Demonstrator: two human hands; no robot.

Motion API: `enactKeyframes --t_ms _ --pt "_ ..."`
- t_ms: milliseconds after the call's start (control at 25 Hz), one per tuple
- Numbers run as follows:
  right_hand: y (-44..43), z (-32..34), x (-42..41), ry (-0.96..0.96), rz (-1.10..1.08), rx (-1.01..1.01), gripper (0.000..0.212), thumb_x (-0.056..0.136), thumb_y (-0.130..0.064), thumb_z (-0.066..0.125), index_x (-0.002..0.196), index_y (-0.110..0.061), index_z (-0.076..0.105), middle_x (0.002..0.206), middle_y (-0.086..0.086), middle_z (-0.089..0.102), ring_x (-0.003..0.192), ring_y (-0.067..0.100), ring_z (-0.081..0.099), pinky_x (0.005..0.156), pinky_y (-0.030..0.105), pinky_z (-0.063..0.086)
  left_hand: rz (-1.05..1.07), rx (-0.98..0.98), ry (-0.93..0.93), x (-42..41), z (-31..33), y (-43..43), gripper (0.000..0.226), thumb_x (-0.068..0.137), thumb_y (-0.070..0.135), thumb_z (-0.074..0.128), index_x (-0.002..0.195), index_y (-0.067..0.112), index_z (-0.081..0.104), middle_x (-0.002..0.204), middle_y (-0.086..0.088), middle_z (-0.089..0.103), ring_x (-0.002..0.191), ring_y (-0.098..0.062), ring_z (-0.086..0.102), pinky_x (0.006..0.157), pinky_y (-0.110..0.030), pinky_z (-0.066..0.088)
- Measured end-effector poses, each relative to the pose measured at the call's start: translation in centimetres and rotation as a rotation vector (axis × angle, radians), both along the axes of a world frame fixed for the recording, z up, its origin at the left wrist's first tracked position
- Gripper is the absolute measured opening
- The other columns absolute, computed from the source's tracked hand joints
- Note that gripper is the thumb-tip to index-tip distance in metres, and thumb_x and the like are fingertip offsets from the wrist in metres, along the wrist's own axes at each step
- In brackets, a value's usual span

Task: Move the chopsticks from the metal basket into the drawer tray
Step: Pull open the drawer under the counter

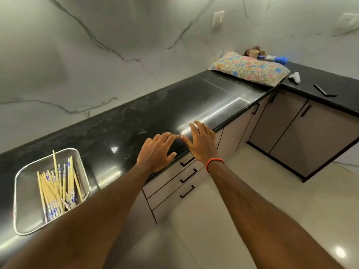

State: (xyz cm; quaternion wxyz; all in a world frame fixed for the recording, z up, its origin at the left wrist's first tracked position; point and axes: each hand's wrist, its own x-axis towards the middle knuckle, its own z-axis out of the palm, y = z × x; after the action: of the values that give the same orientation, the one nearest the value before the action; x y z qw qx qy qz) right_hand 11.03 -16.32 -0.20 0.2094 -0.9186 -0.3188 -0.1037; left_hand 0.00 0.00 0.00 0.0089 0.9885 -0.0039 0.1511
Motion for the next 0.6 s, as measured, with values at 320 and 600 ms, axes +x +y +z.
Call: enactKeyframes --t_ms 320,600 --pt "-3.0 -8.8 0.7 0.157 0.009 -0.118 0.037 0.103 -0.023 0.045 0.139 -0.015 0.051 0.135 0.008 0.056 0.123 0.023 0.051 0.102 0.034 0.047 0.135 -0.266 0.332 0.8 -7.6 -4.5 0.055 0.094 0.052 0.053 0.143 0.037 0.034 0.084 0.01 0.063 0.067 -0.011 0.061 0.056 -0.026 0.043" --pt "-1.9 -14.7 3.9 0.296 -0.012 -0.245 0.036 0.104 -0.023 0.039 0.137 -0.014 0.053 0.123 0.011 0.063 0.115 0.026 0.054 0.097 0.038 0.047 0.277 -0.511 0.61 4.5 -14.3 -5.4 0.087 0.091 0.051 0.061 0.159 0.029 0.011 0.152 -0.009 0.049 0.132 -0.029 0.054 0.106 -0.054 0.046"
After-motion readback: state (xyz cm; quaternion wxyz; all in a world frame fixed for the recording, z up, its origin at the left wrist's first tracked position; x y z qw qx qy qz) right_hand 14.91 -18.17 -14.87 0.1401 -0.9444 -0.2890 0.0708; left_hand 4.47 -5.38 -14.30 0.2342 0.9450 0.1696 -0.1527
